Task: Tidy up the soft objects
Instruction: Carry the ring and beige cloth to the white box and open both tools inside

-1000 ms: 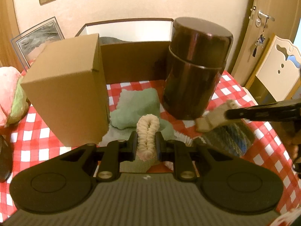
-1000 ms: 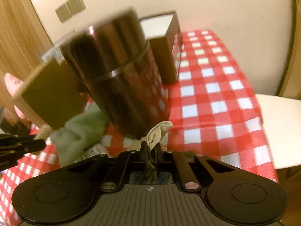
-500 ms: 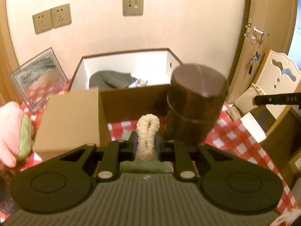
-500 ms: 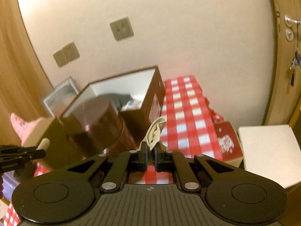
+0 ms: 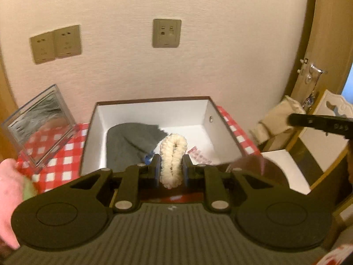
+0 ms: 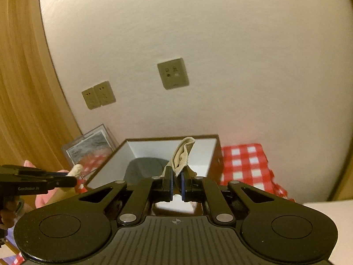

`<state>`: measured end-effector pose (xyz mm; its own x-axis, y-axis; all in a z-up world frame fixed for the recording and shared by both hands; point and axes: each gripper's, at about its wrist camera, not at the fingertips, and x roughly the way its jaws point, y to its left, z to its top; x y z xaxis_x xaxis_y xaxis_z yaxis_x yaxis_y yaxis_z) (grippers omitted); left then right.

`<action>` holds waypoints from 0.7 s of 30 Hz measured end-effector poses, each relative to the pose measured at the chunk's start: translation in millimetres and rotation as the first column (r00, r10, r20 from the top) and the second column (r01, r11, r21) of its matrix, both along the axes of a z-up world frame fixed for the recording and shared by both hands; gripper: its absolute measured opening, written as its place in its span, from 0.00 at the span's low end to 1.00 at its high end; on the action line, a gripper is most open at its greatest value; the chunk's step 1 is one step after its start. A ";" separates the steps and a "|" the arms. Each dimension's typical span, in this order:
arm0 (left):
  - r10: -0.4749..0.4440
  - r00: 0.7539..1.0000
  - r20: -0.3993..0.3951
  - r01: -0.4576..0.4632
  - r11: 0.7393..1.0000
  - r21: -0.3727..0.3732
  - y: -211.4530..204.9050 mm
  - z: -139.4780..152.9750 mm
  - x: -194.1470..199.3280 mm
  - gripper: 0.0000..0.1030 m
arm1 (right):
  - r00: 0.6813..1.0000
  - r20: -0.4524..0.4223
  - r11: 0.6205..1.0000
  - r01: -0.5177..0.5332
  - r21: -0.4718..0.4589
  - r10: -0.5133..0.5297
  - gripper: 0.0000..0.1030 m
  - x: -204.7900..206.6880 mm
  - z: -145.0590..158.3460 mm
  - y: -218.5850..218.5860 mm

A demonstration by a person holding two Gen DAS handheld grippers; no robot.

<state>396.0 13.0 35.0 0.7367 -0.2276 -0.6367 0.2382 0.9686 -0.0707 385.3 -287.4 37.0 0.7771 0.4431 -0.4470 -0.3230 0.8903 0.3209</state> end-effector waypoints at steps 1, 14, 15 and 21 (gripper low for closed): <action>-0.007 1.000 -0.004 0.007 1.000 -0.009 -0.4 1.0 8.5 0.18 | 1.000 -0.005 1.000 -0.009 0.001 0.009 0.07 7.0 -1.5 2.3; -0.029 0.990 -0.139 0.031 0.999 0.015 -24.6 -34.6 107.2 0.19 | 0.986 -0.116 0.987 -0.133 -0.094 0.121 0.07 87.0 -51.0 34.3; -0.033 0.989 -0.145 0.035 0.999 0.013 -25.6 -38.0 111.4 0.20 | 0.985 -0.122 0.986 -0.133 -0.095 0.121 0.07 91.3 -54.2 35.2; -0.048 0.984 -0.170 0.044 0.999 -0.023 -35.3 -50.6 134.9 0.37 | 0.980 -0.148 0.986 -0.143 -0.085 0.129 0.07 108.4 -67.4 36.3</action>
<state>530.9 -22.4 -15.7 0.6063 -0.2719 -0.7473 0.2655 0.9550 -0.1321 493.7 -251.0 -30.4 0.6383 0.4907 -0.5931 -0.4005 0.8697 0.2886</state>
